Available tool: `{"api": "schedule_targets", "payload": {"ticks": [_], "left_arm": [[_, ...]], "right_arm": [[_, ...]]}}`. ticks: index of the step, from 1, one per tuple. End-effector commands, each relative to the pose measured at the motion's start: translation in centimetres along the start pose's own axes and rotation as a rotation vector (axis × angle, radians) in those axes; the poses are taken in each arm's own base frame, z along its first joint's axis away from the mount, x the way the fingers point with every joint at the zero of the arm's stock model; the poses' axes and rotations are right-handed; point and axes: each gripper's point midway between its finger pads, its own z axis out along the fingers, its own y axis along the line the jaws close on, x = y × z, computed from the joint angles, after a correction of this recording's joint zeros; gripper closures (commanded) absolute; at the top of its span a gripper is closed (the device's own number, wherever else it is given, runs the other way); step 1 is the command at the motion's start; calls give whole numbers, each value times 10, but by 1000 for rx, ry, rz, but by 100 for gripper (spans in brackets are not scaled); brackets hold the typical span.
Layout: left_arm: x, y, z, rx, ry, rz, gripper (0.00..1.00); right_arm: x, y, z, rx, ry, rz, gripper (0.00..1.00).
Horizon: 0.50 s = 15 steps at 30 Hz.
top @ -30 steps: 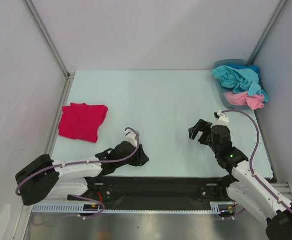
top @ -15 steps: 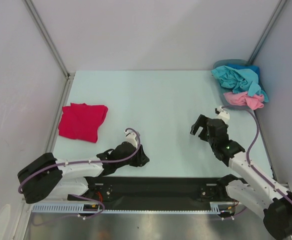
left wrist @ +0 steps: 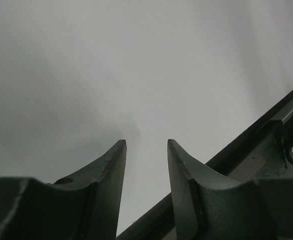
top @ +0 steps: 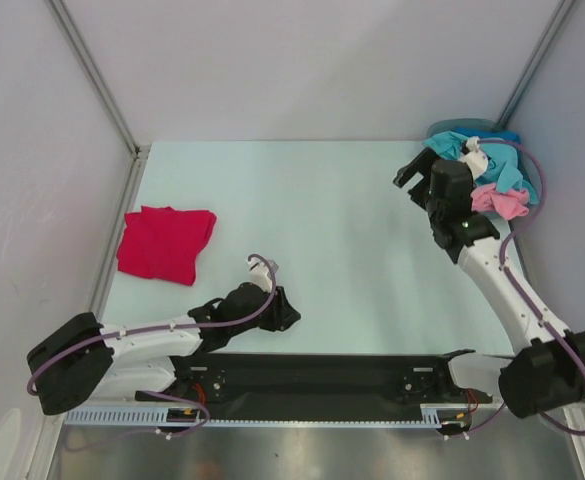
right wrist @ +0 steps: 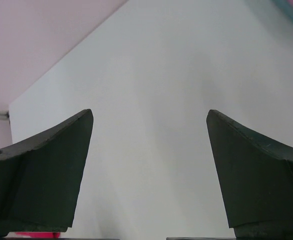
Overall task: Fold and stack the t-shirts
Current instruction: Grab the tshirt from the pile
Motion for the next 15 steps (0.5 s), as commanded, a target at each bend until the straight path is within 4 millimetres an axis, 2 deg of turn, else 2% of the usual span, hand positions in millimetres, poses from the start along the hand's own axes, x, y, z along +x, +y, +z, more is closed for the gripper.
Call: {"api": "schedule_targets", "payload": {"ticks": [1, 2, 5, 9, 10, 13, 15], "left_arm": [[-6, -8, -1, 27, -18, 20, 56], [-6, -9, -1, 31, -18, 19, 56], [-11, -12, -3, 41, -34, 19, 56], [-13, -13, -5, 45, -47, 23, 55], [-12, -12, -4, 41, -42, 26, 55], [-10, -12, -1, 43, -30, 32, 55], [-8, -15, 0, 55, -19, 34, 55]], "right_arm": [[-39, 6, 15, 57, -76, -15, 0], [-48, 5, 22, 89, -100, -33, 0], [-61, -14, 34, 177, -121, -88, 0], [-83, -57, 46, 311, -165, -100, 0], [-89, -76, 48, 357, -171, -92, 0], [-83, -102, 53, 417, -153, -55, 0], [-77, -110, 56, 426, -145, -67, 0]]}}
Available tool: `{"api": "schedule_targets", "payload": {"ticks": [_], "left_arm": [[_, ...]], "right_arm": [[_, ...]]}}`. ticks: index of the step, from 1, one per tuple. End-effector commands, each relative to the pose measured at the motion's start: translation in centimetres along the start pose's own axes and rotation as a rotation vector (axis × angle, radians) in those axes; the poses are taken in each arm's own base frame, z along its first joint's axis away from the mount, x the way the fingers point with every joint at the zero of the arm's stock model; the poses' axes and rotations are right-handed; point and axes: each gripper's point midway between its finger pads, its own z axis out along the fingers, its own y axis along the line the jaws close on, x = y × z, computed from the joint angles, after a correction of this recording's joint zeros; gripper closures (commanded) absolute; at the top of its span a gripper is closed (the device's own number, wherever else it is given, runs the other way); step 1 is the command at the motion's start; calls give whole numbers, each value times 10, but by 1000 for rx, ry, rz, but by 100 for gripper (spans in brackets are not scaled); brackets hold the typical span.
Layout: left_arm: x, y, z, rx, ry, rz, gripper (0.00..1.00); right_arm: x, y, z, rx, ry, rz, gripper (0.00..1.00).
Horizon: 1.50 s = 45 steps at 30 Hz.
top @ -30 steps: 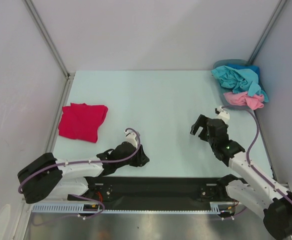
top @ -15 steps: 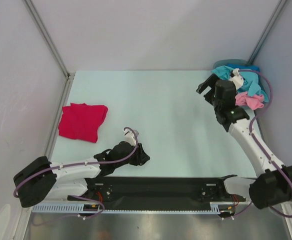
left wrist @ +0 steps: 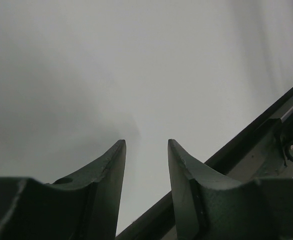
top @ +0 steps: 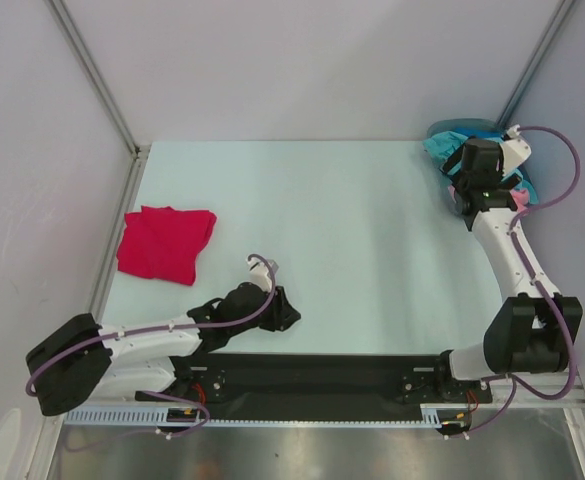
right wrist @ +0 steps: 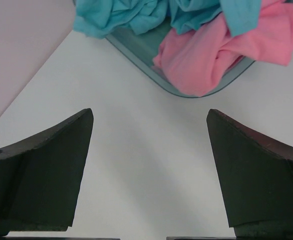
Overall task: Fold and stack the t-shirts
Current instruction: Grab the tshirt from the pile
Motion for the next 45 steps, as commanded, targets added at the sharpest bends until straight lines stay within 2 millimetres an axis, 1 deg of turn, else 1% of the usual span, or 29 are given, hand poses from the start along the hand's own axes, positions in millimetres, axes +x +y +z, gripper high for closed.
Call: {"api": "schedule_targets", "payload": {"ticks": [1, 2, 4, 5, 7, 8, 10, 11, 12, 16, 18, 21, 23, 24, 27, 28, 29, 30, 34, 38, 45], "left_arm": [[-8, -16, 3, 56, -16, 23, 56], [-8, -16, 3, 57, -13, 24, 55], [-8, -16, 3, 58, -14, 23, 56], [-9, -16, 2, 60, -19, 26, 55], [-8, -16, 3, 58, -17, 28, 55], [-7, -16, 3, 59, -11, 27, 55], [-7, -20, 3, 75, -7, 21, 55], [-5, -19, 3, 75, -3, 18, 55], [-6, -20, 3, 81, -7, 16, 55], [-5, -16, 2, 74, -14, 14, 56], [-5, -16, 2, 73, -17, 14, 55], [-1, -15, 3, 74, -2, 19, 55], [-2, -17, 3, 78, -2, 21, 55], [-2, -17, 3, 79, -1, 21, 55], [-3, -18, 3, 83, -5, 19, 55], [-3, -18, 3, 85, -8, 17, 55], [-3, -18, 4, 86, -3, 16, 55], [-2, -18, 4, 86, -1, 16, 55], [0, -19, 5, 89, 6, 13, 55], [-1, -19, 6, 88, 4, 9, 55], [2, -17, 9, 84, 12, 9, 55]], "right_arm": [[-6, -21, 11, 55, -42, -11, 0], [-1, -33, 17, 78, -34, -31, 0], [-1, -43, 23, 94, -33, -28, 0], [2, -55, 30, 118, -19, -23, 0], [5, -61, 37, 121, -10, -15, 0], [10, -66, 43, 128, 4, -23, 0], [10, -73, 49, 143, 4, -34, 0], [14, -79, 55, 163, 15, -41, 0], [11, -90, 59, 188, 13, -33, 0], [13, -112, 73, 230, 35, 6, 0], [16, -115, 77, 238, 45, 6, 0], [13, -113, 83, 233, 44, 1, 0], [12, -111, 84, 228, 42, -3, 5], [13, -111, 84, 224, 42, -4, 11], [17, -107, 85, 194, 47, 0, 15], [13, -104, 83, 174, 29, 13, 15], [18, -102, 82, 152, 40, 15, 15], [15, -97, 82, 127, 26, 29, 14], [15, -81, 80, 44, 34, 69, 12], [11, -70, 80, 1, 32, 100, 11], [-6, -49, 77, -63, 12, 157, 11]]}}
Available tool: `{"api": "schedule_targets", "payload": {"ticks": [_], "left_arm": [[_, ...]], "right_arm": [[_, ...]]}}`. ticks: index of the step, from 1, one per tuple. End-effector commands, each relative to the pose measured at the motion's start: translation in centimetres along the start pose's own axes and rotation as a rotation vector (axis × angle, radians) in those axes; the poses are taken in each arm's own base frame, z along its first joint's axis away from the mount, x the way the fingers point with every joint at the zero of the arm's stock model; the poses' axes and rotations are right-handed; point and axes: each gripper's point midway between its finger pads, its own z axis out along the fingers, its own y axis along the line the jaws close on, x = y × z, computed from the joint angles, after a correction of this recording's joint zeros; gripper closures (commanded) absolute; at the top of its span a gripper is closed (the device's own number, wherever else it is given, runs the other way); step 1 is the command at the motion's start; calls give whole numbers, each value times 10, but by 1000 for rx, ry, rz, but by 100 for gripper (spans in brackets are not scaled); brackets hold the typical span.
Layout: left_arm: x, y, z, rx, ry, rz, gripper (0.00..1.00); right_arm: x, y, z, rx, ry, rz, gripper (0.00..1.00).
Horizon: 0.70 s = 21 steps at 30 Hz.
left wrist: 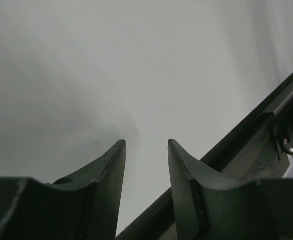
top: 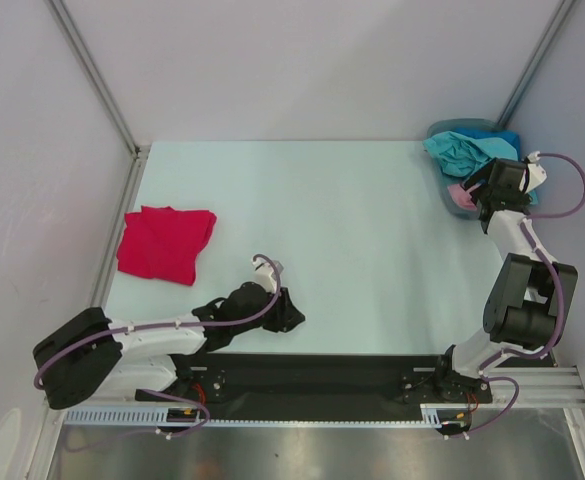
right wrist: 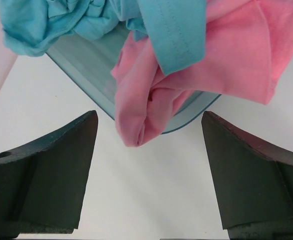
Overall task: Fold and stack the t-shirts
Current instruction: Grab the tshirt from the pile
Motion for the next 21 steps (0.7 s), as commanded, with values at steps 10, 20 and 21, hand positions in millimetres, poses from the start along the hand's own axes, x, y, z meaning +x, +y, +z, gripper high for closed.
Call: {"api": "schedule_targets", "payload": {"ticks": [10, 20, 21], "left_arm": [[-6, -11, 0, 47, -26, 10, 56], [-9, -12, -4, 49, -34, 14, 55], [-10, -13, -5, 50, -37, 14, 55]], "right_arm": [[-19, 26, -11, -80, -60, 17, 13], [-3, 16, -5, -86, -60, 11, 21], [-3, 18, -5, -93, -66, 12, 23]]}}
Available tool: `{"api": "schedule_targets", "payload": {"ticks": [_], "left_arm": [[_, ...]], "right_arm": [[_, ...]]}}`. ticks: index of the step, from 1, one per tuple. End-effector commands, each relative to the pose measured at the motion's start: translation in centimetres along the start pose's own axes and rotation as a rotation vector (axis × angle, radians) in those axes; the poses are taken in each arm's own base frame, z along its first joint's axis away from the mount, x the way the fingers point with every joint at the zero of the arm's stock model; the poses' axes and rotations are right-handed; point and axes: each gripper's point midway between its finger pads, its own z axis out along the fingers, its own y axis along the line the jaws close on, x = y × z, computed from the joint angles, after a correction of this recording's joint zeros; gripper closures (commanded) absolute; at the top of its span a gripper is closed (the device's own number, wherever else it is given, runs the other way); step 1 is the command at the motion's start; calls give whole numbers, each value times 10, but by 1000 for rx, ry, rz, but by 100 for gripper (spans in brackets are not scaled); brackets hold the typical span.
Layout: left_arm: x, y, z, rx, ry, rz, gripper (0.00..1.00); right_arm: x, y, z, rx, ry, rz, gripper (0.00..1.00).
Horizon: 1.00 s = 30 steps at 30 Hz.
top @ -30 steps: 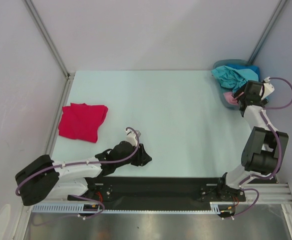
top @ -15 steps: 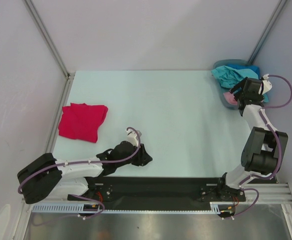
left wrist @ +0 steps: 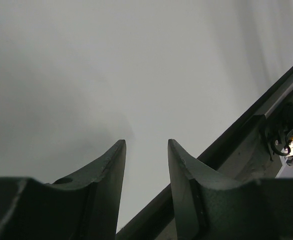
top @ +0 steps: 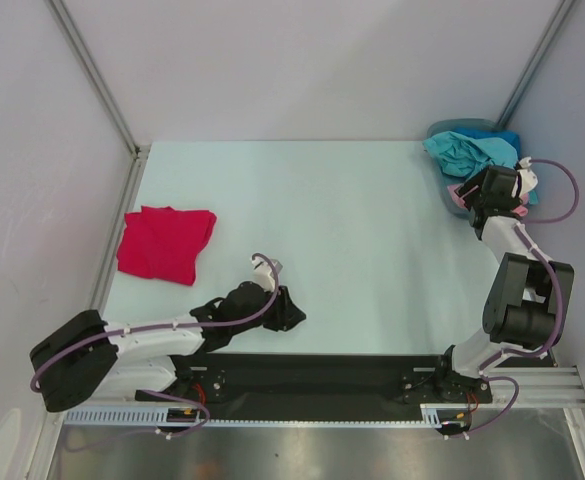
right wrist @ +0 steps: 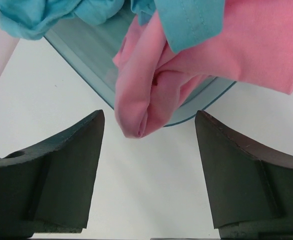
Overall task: Fold and stack the t-shirts
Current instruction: Grab the tshirt from the pile
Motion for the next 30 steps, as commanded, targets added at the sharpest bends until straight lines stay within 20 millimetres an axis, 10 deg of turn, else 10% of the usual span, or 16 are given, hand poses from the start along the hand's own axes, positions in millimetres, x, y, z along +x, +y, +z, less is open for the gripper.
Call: {"api": "schedule_targets", "payload": {"ticks": [1, 13, 16, 20, 30], "left_arm": [[-4, -8, -3, 33, -15, 15, 55], [-2, -2, -9, 13, -21, 11, 55], [-4, -3, -9, 14, -24, 11, 55], [-3, -2, -10, 13, -21, 11, 55], [-2, -4, -8, 16, -10, 6, 55]], "right_arm": [[-18, 12, -5, -54, -70, 12, 23], [-25, 16, 16, -47, -72, -27, 38], [-24, 16, 17, -49, -71, -28, 54], [-20, 13, 19, -44, -64, -28, 100], [-31, 49, 0, -171, -86, 43, 100]]}}
